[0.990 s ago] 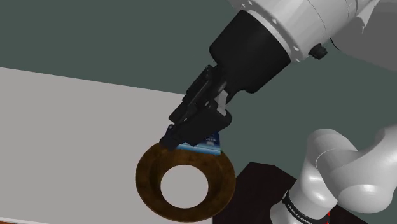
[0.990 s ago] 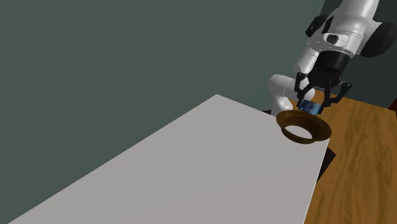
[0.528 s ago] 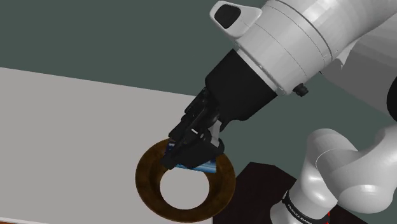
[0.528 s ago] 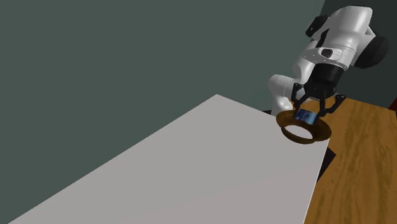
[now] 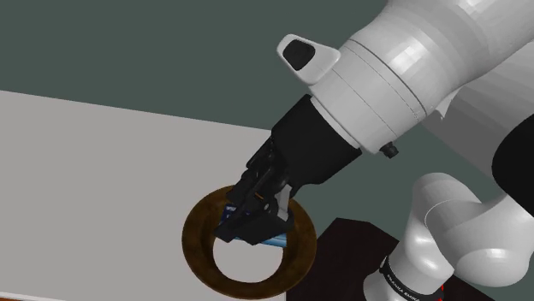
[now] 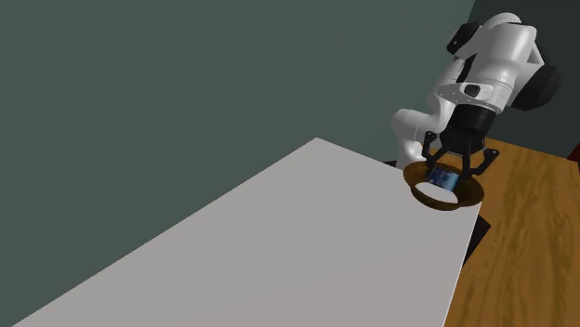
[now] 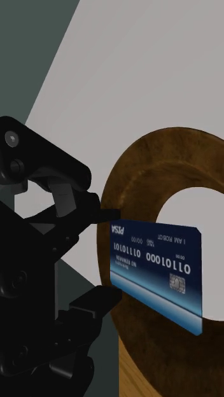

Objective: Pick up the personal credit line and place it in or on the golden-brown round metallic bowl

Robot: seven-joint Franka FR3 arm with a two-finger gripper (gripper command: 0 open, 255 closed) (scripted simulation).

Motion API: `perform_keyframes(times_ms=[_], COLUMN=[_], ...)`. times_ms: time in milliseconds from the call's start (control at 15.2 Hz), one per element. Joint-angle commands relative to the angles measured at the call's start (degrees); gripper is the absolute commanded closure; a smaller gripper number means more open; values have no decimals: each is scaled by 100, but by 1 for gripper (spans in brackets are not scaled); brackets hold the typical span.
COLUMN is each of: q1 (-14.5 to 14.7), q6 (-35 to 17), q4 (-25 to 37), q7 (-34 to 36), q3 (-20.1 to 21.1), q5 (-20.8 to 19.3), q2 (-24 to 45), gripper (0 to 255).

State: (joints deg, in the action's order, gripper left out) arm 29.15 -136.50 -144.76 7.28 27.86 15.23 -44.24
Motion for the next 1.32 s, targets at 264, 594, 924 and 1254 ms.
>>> perform_keyframes(times_ms=[264, 594, 924, 1254], q1=[1, 1, 129, 129], q6=[-3, -3, 823, 823], q4=[-3, -3, 295, 295], q7=[0, 0, -3, -3], q3=[1, 1, -254, -254], q5=[1, 1, -44, -44], q2=[-1, -1, -513, -513], gripper=[0, 0, 0, 0])
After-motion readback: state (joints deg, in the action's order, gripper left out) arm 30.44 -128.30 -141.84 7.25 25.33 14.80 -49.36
